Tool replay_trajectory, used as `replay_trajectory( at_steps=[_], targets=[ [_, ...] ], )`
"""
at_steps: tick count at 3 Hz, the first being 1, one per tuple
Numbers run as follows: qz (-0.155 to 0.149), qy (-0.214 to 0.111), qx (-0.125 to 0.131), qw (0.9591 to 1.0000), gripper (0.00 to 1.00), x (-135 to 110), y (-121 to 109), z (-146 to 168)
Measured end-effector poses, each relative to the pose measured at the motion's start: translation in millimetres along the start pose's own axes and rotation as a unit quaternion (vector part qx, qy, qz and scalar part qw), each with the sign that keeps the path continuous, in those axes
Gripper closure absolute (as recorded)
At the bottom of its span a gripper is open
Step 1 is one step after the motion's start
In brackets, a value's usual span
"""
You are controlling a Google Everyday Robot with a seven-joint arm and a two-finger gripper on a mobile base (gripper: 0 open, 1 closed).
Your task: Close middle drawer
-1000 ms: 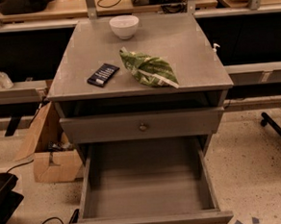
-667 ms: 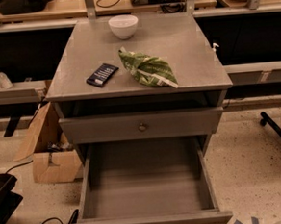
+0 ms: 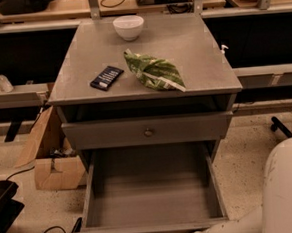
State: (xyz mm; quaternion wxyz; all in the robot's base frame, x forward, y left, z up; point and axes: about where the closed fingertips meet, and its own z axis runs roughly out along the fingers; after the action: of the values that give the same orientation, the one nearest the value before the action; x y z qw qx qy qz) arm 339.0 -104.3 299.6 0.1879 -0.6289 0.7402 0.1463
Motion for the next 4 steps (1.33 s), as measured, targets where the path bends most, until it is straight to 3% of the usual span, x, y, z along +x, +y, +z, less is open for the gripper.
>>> replay_trajectory(
  at_steps=[1,2,3,4],
  targets=[
    [-0.002,-0.002,0.007,1.0,1.0,-1,-12,7],
    [-0.014,-0.001,0.029,0.9995,1.0,-9,-47,-1],
    [-0.014,-0.001,0.029,0.9995,1.0,-9,-44,-1],
    [-0.029,0.0,0.056,0.998,1.0,-27,-96,-12]
  ],
)
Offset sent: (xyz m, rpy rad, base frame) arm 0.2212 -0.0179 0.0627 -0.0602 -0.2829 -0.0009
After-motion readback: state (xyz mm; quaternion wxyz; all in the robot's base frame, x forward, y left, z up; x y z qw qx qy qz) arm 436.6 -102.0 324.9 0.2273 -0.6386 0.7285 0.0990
